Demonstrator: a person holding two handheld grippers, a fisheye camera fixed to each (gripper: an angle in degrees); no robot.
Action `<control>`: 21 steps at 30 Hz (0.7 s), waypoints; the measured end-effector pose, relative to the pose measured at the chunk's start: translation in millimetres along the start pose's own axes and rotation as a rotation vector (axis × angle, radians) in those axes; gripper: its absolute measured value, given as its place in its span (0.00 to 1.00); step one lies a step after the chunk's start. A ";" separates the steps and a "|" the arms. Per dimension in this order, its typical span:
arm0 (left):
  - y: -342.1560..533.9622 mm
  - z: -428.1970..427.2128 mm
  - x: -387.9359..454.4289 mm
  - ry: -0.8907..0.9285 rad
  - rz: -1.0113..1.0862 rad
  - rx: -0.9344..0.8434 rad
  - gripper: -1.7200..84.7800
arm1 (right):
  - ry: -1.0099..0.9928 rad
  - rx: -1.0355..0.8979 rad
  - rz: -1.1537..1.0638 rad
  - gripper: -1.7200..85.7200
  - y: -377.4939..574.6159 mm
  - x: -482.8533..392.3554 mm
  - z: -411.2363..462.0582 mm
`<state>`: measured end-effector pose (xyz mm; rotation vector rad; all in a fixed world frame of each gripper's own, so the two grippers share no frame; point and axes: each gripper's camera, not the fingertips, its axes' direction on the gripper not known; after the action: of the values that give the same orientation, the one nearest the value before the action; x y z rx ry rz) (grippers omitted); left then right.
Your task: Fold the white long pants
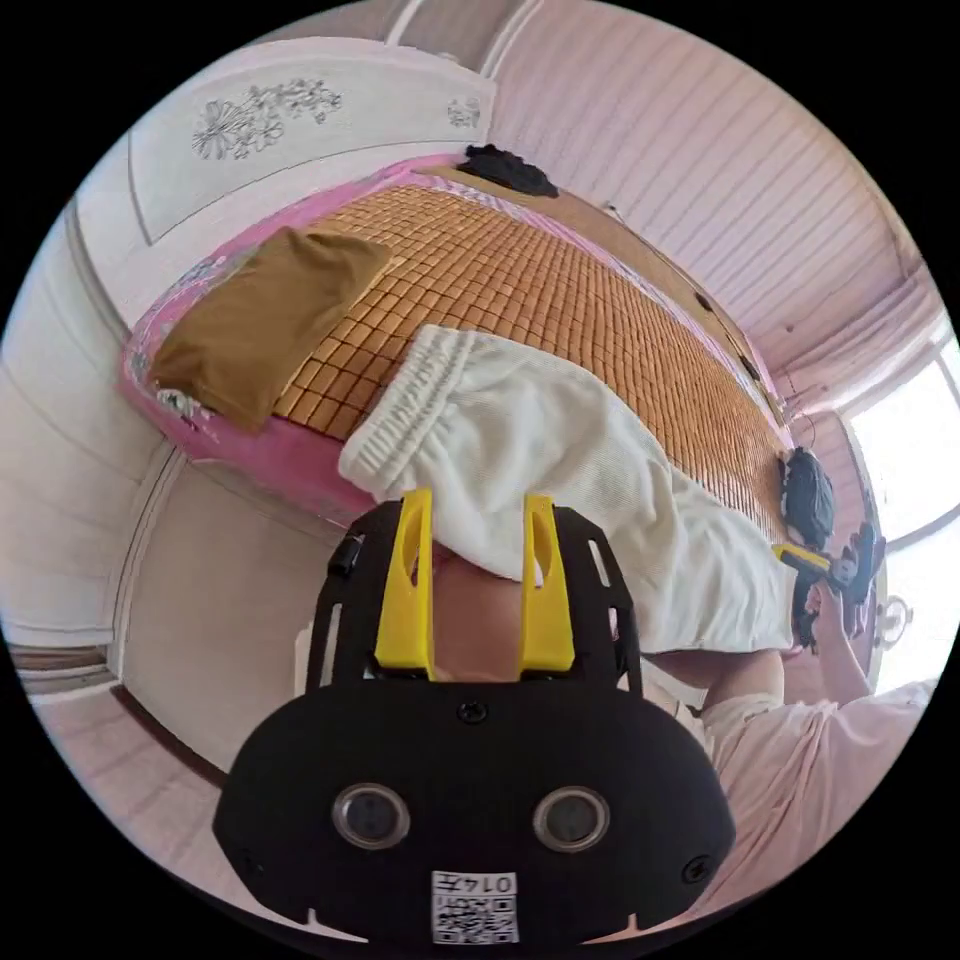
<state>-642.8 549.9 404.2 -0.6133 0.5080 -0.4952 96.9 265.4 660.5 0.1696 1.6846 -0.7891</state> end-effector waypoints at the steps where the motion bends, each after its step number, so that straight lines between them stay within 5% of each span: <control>1: 1.7 0.0 -11.5 0.002 -0.035 0.004 0.19 | -0.012 -0.005 -0.030 0.01 -12.7 -8.9 2.1; 5: 5.4 28.8 -79.5 0.158 -0.316 -0.017 0.22 | 0.012 -0.097 -0.126 0.01 -80.8 -51.1 29.0; 8: 3.5 55.6 -106.5 0.359 -0.436 -0.043 0.13 | 0.063 -0.192 -0.102 0.01 -109.1 -54.4 50.3; 12: -12.9 25.5 -90.5 0.411 -0.292 0.062 0.08 | 0.148 -0.263 -0.046 0.01 -133.9 -44.9 57.5; 16: -38.7 -23.2 -47.1 0.342 -0.041 0.237 0.08 | 0.203 -0.271 0.001 0.01 -153.1 -37.2 59.6; 19: -53.5 2.9 -73.1 0.250 -0.233 0.234 0.08 | 0.179 -0.236 0.002 0.02 -171.6 -36.4 64.1; 21: -54.3 48.2 -93.2 0.152 -0.409 0.028 0.10 | 0.153 -0.275 0.034 0.02 -192.9 -33.6 65.1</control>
<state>-701.7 584.2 500.7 -0.6583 0.5194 -0.9398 60.9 91.3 765.4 0.0687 1.9113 -0.5220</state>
